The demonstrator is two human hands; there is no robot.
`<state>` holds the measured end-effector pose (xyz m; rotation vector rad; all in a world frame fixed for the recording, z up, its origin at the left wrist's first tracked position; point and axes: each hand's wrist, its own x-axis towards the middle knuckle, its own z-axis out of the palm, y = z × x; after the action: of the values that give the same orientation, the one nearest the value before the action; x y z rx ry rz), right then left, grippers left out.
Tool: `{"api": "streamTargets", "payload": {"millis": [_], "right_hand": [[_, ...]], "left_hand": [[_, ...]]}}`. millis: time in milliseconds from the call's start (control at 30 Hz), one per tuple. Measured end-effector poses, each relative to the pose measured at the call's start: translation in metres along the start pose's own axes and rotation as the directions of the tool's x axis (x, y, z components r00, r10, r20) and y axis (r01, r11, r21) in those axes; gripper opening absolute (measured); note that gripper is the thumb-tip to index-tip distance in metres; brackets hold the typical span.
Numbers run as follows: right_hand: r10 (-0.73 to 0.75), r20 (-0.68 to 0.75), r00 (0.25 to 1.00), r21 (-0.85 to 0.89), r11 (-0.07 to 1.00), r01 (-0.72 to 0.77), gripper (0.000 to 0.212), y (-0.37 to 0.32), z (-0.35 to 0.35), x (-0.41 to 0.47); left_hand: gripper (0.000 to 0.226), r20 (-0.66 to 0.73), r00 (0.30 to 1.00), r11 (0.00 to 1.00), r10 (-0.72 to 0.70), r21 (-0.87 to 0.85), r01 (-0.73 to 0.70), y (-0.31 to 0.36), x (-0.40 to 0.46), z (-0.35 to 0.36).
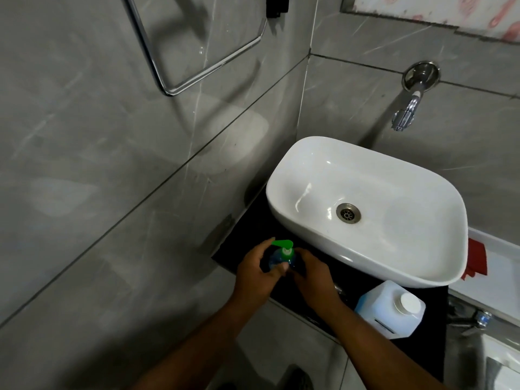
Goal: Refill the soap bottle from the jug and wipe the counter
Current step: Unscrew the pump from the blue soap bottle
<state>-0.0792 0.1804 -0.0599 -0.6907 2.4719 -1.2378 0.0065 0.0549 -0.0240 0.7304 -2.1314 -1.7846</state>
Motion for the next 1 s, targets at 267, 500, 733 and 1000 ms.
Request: {"api": "streamTargets", "payload": {"millis": [267, 500, 733, 1000], "right_hand": [[-0.024, -0.007, 1.0, 0.027, 0.999, 0.024, 0.039, 0.0, -0.001, -0.002], [-0.021, -0.013, 1.0, 0.019, 1.0, 0.022, 0.039, 0.0, 0.0, -0.001], [-0.016, -0.021, 1.0, 0.028, 0.999, 0.016, 0.033, -0.002, -0.001, -0.001], [-0.003, -0.025, 1.0, 0.038, 0.999, 0.004, 0.03, 0.0, 0.0, 0.001]], "left_hand": [[0.041, -0.077, 0.995, 0.997, -0.066, 0.028, 0.069, 0.006, 0.011, 0.007], [0.059, 0.124, 0.992, 0.998, 0.018, 0.056, -0.025, 0.001, 0.013, 0.007], [0.046, -0.082, 0.997, 1.0, -0.013, -0.001, 0.013, -0.008, 0.01, 0.006], [0.024, -0.107, 0.994, 1.0, 0.013, 0.023, -0.011, -0.002, 0.013, 0.011]]}}
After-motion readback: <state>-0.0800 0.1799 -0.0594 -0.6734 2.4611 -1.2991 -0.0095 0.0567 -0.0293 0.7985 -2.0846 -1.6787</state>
